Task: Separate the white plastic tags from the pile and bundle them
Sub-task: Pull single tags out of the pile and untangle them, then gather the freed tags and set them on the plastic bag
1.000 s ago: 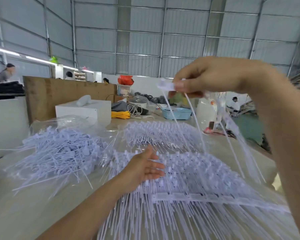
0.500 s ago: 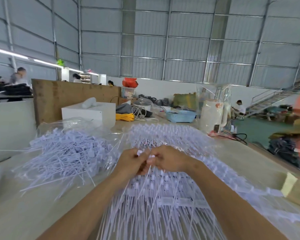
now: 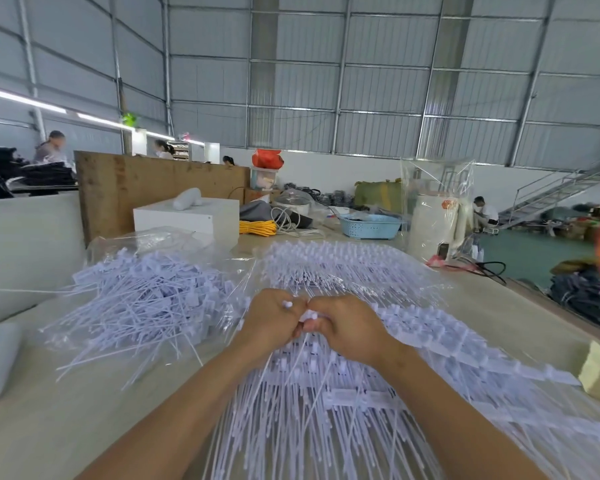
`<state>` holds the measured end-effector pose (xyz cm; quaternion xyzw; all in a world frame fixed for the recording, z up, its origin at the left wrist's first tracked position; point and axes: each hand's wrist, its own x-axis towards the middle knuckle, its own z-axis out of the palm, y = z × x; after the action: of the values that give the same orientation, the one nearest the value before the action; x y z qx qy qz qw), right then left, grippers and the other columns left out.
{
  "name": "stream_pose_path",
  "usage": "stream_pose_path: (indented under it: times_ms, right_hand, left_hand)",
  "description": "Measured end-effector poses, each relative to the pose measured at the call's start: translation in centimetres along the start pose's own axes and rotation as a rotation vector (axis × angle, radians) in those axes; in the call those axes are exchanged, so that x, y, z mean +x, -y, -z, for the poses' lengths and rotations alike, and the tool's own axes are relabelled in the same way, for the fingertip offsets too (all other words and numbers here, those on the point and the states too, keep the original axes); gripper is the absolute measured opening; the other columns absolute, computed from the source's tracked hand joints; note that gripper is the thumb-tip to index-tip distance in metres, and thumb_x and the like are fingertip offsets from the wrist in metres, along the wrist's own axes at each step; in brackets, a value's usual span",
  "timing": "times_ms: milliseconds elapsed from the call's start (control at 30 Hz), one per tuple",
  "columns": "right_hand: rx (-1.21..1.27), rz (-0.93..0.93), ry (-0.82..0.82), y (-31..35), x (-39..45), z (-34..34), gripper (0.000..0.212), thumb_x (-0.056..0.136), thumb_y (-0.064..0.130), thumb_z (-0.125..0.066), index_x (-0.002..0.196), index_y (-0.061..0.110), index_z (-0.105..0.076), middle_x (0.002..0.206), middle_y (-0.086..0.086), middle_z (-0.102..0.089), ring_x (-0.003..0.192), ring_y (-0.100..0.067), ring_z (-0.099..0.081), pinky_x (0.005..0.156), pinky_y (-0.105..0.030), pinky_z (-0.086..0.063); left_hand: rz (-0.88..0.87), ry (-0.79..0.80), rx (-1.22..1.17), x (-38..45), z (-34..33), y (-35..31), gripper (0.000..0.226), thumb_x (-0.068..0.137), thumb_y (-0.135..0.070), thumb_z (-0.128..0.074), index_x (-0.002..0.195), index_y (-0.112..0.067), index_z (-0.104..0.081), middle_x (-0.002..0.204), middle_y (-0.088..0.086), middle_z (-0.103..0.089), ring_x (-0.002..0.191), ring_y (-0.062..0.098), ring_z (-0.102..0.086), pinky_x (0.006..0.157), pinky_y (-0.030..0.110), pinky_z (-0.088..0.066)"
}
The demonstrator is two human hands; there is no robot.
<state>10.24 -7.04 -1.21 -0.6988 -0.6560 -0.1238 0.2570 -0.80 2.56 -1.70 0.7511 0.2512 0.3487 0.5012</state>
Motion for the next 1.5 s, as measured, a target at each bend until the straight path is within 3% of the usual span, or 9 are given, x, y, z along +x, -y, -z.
stream_pose_path:
  times_ms: [233, 600, 667, 767, 867, 967, 1100, 1333, 1500]
  right_hand:
    - [-0.220, 0.098, -0.048, -0.2, -0.6, 1.3, 0.009, 0.090, 0.016, -0.060, 0.083, 0.011, -0.061, 0.082, 0.002, -0.070, 0.071, -0.019, -0.065, 0.058, -0.026, -0.046]
    - [0.550, -0.241, -0.352, -2.5, -1.9, 6.4, 0.026, 0.099, 0.017, -0.043, 0.097, 0.013, -0.069, 0.062, -0.003, -0.049, 0.053, -0.007, -0.049, 0.052, -0.013, -0.037]
    - [0.651, -0.231, -0.285, -2.0, -2.4, 6.9, 0.028, 0.099, 0.022, -0.043, 0.087, 0.030, -0.067, 0.079, -0.018, -0.057, 0.075, -0.027, -0.057, 0.064, -0.023, -0.040]
    - [0.633, -0.176, -0.058, -0.6, -2.3, 6.1, 0.024, 0.097, 0.022, -0.046, 0.105, 0.017, -0.068, 0.095, 0.020, -0.067, 0.067, -0.016, -0.054, 0.064, -0.022, -0.039]
    - [0.515, -0.143, 0.015, 0.8, -1.1, 3.6, 0.033, 0.094, 0.003, -0.052, 0.122, 0.016, -0.062, 0.092, 0.021, -0.067, 0.059, 0.004, -0.056, 0.059, -0.009, -0.043]
    - [0.540, -0.206, -0.044, 1.2, -0.8, 2.1, 0.039, 0.088, -0.001, -0.059, 0.123, 0.018, -0.056, 0.075, 0.007, -0.065, 0.068, -0.007, -0.064, 0.059, -0.014, -0.045]
    - [0.506, -0.188, -0.081, 1.0, -1.0, 1.7, 0.050, 0.082, 0.000, -0.067, 0.106, 0.035, -0.040, 0.095, -0.006, -0.049, 0.051, -0.001, -0.054, 0.048, -0.017, -0.038]
    - [0.401, -0.254, 0.123, 0.4, -1.4, 3.2, 0.038, 0.087, 0.028, -0.065, 0.089, -0.010, -0.060, 0.074, -0.021, -0.054, 0.049, -0.002, -0.051, 0.052, -0.016, -0.042]
    - [0.233, -0.263, 0.215, 0.4, -1.2, 4.5, 0.037, 0.090, 0.035, -0.059, 0.078, 0.000, -0.061, 0.066, -0.012, -0.060, 0.055, -0.014, -0.055, 0.057, -0.029, -0.045]
  left_hand:
    - [0.074, 0.063, -0.030, 0.4, 1.6, -0.4, 0.037, 0.092, -0.012, -0.058, 0.055, -0.011, -0.054, 0.035, -0.004, -0.048, 0.027, 0.007, -0.037, 0.031, 0.012, -0.025]
    - [0.203, 0.091, -0.575, 0.9, 2.0, -0.5, 0.017, 0.094, -0.015, -0.054, 0.087, -0.002, -0.063, 0.052, 0.000, -0.062, 0.032, 0.004, -0.037, 0.031, 0.013, -0.028]
    - [0.208, 0.111, -0.592, 0.8, 1.9, -0.5, 0.013, 0.094, -0.003, -0.050, 0.097, 0.001, -0.062, 0.053, 0.002, -0.064, 0.030, 0.005, -0.037, 0.030, 0.014, -0.028]
    - [0.248, 0.167, -0.599, 0.4, 1.4, -0.8, 0.012, 0.093, -0.001, -0.051, 0.100, 0.000, -0.061, 0.058, 0.004, -0.064, 0.033, 0.007, -0.039, 0.031, 0.015, -0.028]
    - [0.242, 0.291, -0.546, -0.1, 0.7, -1.5, 0.040, 0.092, -0.042, -0.051, 0.090, -0.004, -0.064, 0.061, 0.005, -0.059, 0.037, 0.009, -0.043, 0.034, 0.016, -0.029]
    - [0.195, 0.308, -0.376, -0.6, 0.3, -2.0, 0.074, 0.064, -0.075, -0.048, 0.088, -0.007, -0.064, 0.058, 0.002, -0.057, 0.041, 0.011, -0.047, 0.039, 0.018, -0.033]
    - [0.004, 0.261, -0.069, -0.9, 0.4, -1.2, 0.045, 0.081, -0.048, -0.064, 0.077, -0.003, -0.059, 0.053, -0.003, -0.056, 0.042, 0.008, -0.042, 0.042, 0.019, -0.034]
    - [-0.091, 0.127, -0.088, -0.9, -0.2, -0.9, 0.031, 0.090, -0.033, -0.061, 0.068, -0.010, -0.057, 0.043, -0.006, -0.055, 0.039, 0.006, -0.050, 0.041, 0.017, -0.039]
    - [-0.063, 0.099, -0.203, -1.3, -0.9, -1.0, 0.032, 0.094, -0.029, -0.057, 0.071, -0.007, -0.050, 0.045, -0.005, -0.055, 0.036, 0.013, -0.052, 0.037, 0.019, -0.039]
